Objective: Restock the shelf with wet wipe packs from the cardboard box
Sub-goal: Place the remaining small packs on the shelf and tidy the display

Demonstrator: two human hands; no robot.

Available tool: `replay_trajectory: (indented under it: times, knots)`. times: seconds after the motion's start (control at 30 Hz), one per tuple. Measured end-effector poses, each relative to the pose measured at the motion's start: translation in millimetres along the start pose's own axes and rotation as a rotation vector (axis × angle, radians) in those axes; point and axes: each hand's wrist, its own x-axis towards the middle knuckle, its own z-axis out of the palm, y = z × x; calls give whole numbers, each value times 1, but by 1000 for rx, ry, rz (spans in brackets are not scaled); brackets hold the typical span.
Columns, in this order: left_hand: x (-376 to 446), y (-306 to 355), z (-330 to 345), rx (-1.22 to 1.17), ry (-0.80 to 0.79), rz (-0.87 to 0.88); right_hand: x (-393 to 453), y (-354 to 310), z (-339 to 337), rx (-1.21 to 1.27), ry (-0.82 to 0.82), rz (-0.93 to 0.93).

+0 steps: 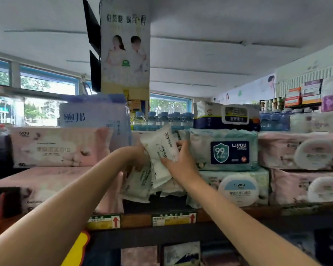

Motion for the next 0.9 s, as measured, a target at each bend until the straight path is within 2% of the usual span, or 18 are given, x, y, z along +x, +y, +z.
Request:
replay_trajectory:
  times: [0.07,0.17,0.23,0.33,0.4,0.47,0.53,0.6,0.67,0.73,0.8,0.9]
  knots:
    - [6,-4,1,303,61,18,5,1,2,52,-24,43]
    - [10,-12,-1,845,235,41,8,0,6,239,-82,180]
    - [12,-22,-2,977,313,40,11,2,13,329,-97,267]
    - [15,-34,-10,874,425,84,15,6,25,274,-143,298]
    - [13,-38,-15,759,461,162,14,6,32,158,-247,257]
    - [7,-37,-18,714,403,176,16,9,40,-157,-391,236]
    - [1,-39,-17,702,292,119,14,7,46,-414,-481,244]
    - [-1,-44,-16,660,241,84,10,3,48,-439,-539,221]
    - [-3,-47,-17,533,222,87,6,4,44,-329,-563,252]
    - [-5,-45,-17,364,131,88,1,4,42,-236,-599,326]
    - [-7,-40,-15,323,36,76,-2,5,43,-227,-591,340]
    - [-4,-38,-14,273,-7,83,-3,3,47,-267,-517,325]
